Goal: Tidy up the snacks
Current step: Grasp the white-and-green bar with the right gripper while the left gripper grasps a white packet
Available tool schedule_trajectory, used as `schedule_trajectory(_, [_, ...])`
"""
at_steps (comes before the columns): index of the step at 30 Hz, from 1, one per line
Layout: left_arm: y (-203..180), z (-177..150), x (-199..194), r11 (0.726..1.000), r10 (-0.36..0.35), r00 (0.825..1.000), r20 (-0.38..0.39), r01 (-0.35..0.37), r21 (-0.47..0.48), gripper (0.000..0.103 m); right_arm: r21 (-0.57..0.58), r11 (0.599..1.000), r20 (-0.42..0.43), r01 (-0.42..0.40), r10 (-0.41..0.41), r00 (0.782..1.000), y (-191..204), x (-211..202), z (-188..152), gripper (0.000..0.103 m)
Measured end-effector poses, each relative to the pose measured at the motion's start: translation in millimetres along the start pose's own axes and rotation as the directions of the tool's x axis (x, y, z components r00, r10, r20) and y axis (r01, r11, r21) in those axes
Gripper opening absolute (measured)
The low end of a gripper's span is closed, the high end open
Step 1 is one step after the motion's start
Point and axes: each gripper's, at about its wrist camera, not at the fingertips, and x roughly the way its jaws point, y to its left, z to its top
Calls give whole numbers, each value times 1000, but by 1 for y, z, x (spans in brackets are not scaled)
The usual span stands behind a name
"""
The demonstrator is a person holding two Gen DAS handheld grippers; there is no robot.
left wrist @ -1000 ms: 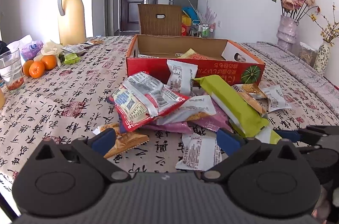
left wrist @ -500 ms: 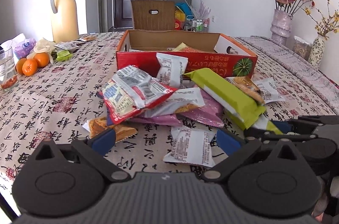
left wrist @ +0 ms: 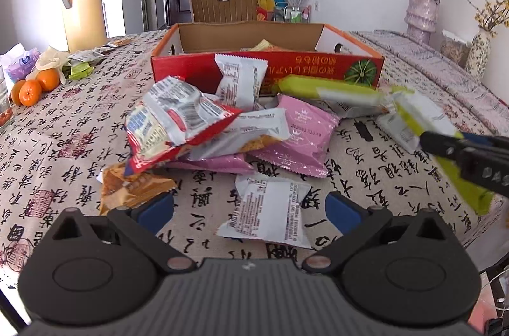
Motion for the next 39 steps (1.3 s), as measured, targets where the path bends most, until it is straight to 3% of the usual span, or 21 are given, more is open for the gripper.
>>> schedule_trajectory(9, [-9,1,14,1000,27,999,-30,-27,8,99,11,999,4,-32,32,999,-5,-5,-4,33])
schedule_trajectory(15, [-10,2,20,999,33,998,-52,-32,12,75,13,998,-6,-56,56,998,-3,-4,-8,33])
schedule_trajectory(19, [-12,2,16,1000,11,999,-39,-10,23,48,9,998,-13,-63,63,998,-1,-2,-10,33])
schedule_trajectory(39, [-13,1,-6,999,-30,999,29,28,35,42,-1,998,-8,-56,56,998,4,-8,-11,33])
